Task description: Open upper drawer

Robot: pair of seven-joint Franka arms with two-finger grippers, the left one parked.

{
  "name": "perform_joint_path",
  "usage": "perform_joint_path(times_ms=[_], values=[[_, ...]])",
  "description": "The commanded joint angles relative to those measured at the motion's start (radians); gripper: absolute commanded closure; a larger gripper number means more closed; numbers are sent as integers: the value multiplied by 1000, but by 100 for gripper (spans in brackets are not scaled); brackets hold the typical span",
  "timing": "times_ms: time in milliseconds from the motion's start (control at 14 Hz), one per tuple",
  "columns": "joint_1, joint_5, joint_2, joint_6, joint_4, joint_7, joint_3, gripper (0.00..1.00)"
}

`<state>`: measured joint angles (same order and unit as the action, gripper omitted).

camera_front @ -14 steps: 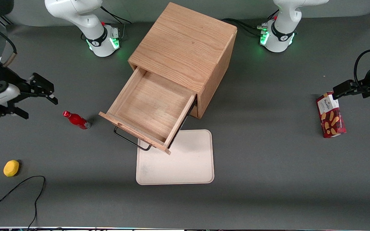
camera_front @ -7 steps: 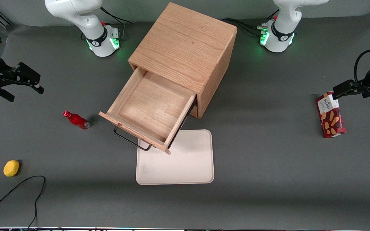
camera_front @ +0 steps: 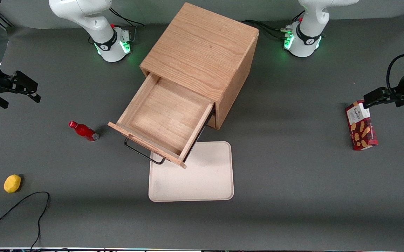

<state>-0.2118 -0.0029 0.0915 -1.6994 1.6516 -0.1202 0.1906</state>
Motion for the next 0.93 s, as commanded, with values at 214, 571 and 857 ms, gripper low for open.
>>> perform_joint_path(times_ms=[214, 571, 857], values=[[6, -9, -47, -20, -50, 112, 9, 0], [74, -12, -36, 67, -50, 120, -56, 0], [66, -12, -33, 75, -33, 120, -46, 0]])
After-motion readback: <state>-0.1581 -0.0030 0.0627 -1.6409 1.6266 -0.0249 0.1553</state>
